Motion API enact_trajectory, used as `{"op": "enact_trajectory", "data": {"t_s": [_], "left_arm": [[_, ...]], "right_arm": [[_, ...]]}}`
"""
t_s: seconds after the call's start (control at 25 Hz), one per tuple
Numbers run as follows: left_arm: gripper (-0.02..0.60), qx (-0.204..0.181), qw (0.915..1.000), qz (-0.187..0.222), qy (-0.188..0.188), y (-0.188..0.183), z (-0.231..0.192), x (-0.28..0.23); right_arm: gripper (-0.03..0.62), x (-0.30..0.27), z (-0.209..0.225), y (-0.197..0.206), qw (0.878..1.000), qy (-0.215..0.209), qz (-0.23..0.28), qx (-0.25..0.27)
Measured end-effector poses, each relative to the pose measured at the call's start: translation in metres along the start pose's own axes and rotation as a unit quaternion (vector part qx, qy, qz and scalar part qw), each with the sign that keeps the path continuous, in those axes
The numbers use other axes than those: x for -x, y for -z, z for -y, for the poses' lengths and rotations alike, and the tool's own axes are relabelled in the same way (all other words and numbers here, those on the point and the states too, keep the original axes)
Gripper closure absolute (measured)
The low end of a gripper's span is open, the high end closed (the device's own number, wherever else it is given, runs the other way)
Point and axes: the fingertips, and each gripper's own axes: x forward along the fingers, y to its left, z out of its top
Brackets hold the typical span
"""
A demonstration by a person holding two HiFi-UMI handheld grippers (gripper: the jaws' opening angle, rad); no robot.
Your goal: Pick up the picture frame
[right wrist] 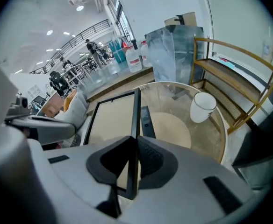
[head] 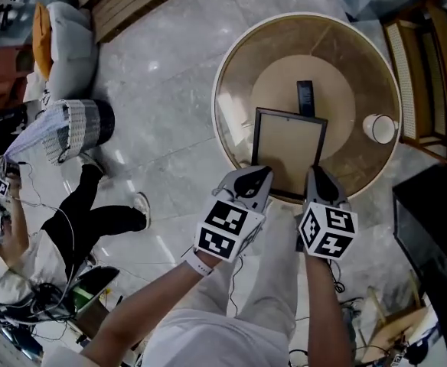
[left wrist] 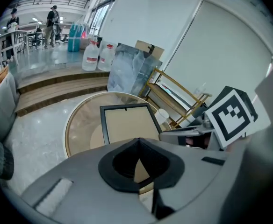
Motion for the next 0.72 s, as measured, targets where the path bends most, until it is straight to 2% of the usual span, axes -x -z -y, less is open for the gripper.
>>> {"op": "enact_trajectory", "data": {"t_s": [0.44, 0.72], "left_arm": [[0.591, -0.042, 0.9958, 0.08, 0.01, -0.096, 0.092, 0.13], [0.591, -0.07, 0.9876, 0.14, 0.013, -0.142, 0.145, 0.212]], "right_arm": [[0.556, 0.173, -0.002, -0.085, 0.994, 0.028, 0.106, 0.024], [0.556, 0.285, -0.014, -0.131, 0.982, 0.043, 0.178, 0.036]]}}
